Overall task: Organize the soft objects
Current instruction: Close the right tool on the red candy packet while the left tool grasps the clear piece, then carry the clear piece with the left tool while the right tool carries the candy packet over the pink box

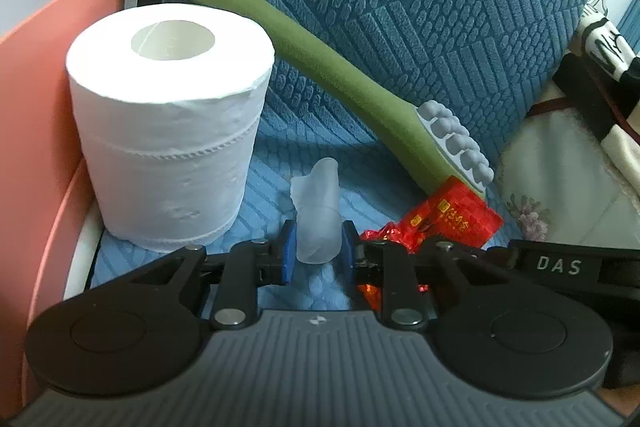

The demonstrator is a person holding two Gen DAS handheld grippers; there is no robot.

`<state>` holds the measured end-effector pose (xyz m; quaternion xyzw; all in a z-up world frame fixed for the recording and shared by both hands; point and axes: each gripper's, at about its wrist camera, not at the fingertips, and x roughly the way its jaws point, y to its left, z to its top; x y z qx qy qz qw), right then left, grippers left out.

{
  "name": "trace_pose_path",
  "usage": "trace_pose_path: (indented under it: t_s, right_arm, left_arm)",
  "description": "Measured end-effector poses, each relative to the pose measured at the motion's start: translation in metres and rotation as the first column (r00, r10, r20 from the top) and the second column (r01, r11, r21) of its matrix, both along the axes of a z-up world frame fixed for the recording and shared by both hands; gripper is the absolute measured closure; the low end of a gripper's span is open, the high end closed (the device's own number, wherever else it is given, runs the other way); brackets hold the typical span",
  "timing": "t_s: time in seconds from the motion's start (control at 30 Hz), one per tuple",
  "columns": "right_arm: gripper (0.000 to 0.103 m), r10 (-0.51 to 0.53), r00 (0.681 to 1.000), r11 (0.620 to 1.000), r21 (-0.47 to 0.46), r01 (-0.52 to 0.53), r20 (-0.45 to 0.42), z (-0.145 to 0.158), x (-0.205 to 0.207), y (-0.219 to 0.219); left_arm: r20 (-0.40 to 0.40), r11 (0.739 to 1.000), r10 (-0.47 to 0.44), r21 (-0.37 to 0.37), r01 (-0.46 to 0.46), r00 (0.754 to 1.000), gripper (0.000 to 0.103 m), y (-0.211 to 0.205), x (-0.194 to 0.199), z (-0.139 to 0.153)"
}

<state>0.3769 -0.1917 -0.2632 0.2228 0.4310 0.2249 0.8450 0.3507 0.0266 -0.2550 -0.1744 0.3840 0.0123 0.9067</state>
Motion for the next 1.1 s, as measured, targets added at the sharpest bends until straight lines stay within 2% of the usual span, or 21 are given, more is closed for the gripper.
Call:
trace_pose_path:
  t_s: [0.33,0.47,0.63,1.0,1.1]
  right_arm:
    - [0.098,0.022,0.998,0.998,-0.053,-0.019,0.053,0.011,-0.01,-0.003]
    - [0.098,0.045,0.996,0.992,-0.12,-0.035,0.079,0.018,-0.015,-0.001]
    - [0.098,0.058,0.993,0.986,-0.161,-0.041,0.1,0.026,-0.023,-0.006]
    - [0.098,0.112,0.985,0.961,-0.268,-0.073,0.131,0.046,-0.06,-0.001]
    - [0.098,0.123,0.982,0.952,-0.296,-0.077,0.142,0.054,-0.075,-0.001]
  left_arm:
    - [-0.013,1.0,0.002,-0.005,-0.002,1.0,0.078,0.003,-0.02,0.009]
    - [-0.021,1.0,-0.001,-0.006,0.001,1.0,0.078,0.005,-0.03,0.013]
    - [-0.039,1.0,-0.018,-0.001,0.018,0.999,0.078,0.003,-0.047,0.016]
    - [-0.037,0.999,-0.032,-0.014,0.032,0.999,0.078,0.008,-0.077,0.031]
    - [-0.051,0.999,-0.04,0.002,0.04,0.998,0.078,0.005,-0.084,0.035]
